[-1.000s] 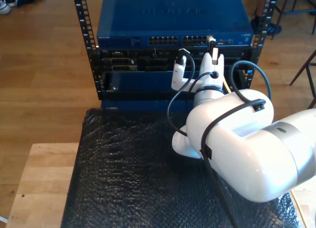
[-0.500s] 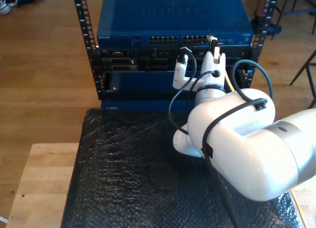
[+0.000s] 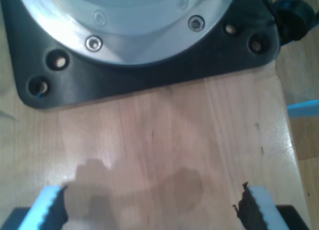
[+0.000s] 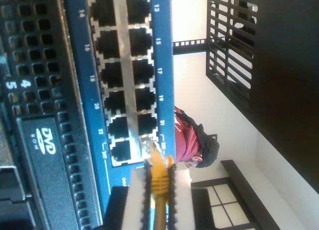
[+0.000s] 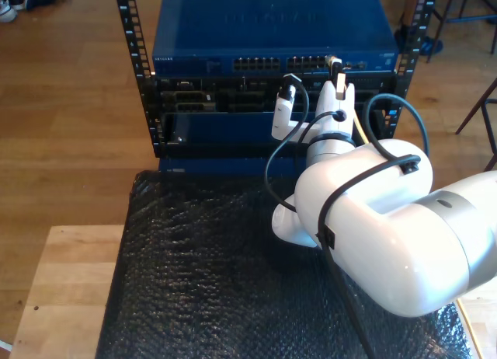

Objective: Grab the cable and plug it in

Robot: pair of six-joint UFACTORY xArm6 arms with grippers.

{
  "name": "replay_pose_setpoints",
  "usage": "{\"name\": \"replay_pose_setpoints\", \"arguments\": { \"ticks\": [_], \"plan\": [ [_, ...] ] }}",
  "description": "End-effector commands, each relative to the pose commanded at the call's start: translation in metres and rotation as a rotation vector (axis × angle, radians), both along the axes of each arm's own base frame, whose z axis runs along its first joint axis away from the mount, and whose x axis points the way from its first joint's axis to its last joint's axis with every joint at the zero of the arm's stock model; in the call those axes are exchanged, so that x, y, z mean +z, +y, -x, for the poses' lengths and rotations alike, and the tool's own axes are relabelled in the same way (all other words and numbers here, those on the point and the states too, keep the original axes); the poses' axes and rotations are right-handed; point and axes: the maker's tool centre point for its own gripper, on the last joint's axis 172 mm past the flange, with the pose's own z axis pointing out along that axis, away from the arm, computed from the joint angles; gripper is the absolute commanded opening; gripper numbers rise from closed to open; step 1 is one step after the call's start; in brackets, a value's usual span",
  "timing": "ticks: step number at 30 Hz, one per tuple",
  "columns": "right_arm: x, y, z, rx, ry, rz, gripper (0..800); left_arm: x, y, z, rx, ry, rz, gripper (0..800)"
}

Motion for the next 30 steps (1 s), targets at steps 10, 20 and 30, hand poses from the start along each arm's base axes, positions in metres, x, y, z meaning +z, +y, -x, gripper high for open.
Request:
{"name": "replay_pose_setpoints", "arguments": {
  "ticks": [10,20,30],
  "plan": [
    [0.002,0.003,-0.001,0.006,-0.004,0.0,0,0.0,0.0,0.0,0.0,0.0,0.0,800],
    [-0.001,0.009,-0.006,0.019,-0.009,0.002,0,0.0,0.0,0.0,0.0,0.0,0.0,800],
    [-0.003,0.01,-0.012,0.022,-0.012,-0.004,0,0.0,0.0,0.0,0.0,0.0,0.0,800]
  ]
}}
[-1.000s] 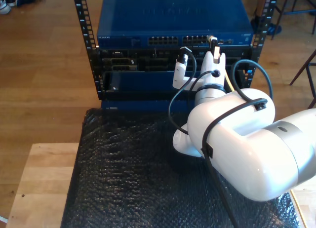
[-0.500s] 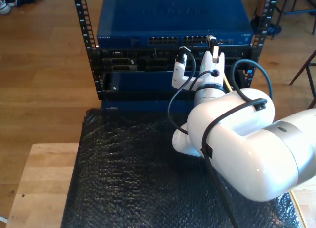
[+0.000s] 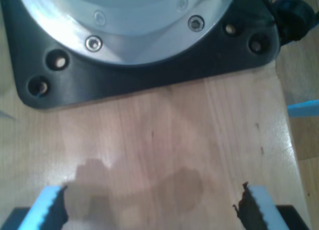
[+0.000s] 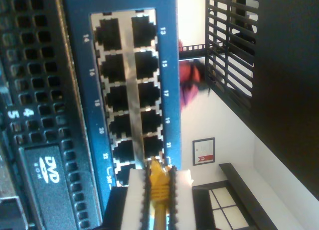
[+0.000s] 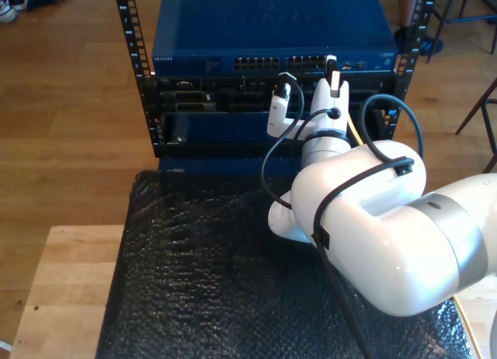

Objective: Grab the cable and plug it in

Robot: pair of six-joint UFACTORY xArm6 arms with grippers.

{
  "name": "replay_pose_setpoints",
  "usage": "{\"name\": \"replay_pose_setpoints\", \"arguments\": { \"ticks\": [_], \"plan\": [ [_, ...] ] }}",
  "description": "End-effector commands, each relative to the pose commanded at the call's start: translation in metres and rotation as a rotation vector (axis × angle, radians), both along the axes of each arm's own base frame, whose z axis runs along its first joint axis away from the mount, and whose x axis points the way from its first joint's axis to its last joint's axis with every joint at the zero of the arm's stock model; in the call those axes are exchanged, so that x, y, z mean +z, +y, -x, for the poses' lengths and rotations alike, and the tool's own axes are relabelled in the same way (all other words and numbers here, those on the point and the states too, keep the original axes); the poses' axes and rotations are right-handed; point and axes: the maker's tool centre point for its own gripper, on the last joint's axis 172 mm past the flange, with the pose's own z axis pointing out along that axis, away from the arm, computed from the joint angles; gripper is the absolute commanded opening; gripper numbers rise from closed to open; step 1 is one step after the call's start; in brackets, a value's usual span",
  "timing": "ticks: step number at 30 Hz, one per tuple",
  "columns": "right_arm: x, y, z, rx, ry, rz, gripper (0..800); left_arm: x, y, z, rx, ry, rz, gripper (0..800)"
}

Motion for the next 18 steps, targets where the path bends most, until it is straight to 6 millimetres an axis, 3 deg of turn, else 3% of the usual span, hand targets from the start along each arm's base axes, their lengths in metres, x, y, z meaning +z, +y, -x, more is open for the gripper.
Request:
{"name": "replay_pose_setpoints", "arguments": {
  "ticks": [3,9,18],
  "plan": [
    [-0.0026,-0.0014,0.0005,-0.001,0.005,0.001,17,0.0,0.0,0.0,0.0,0.0,0.0,800],
    [-0.0062,-0.0016,0.0008,0.006,0.02,0.007,221,0.0,0.0,0.0,0.0,0.0,0.0,800],
    [0.0011,-0.0036,0.0087,0.017,0.051,0.009,255,0.0,0.0,0.0,0.0,0.0,0.0,800]
  ]
}}
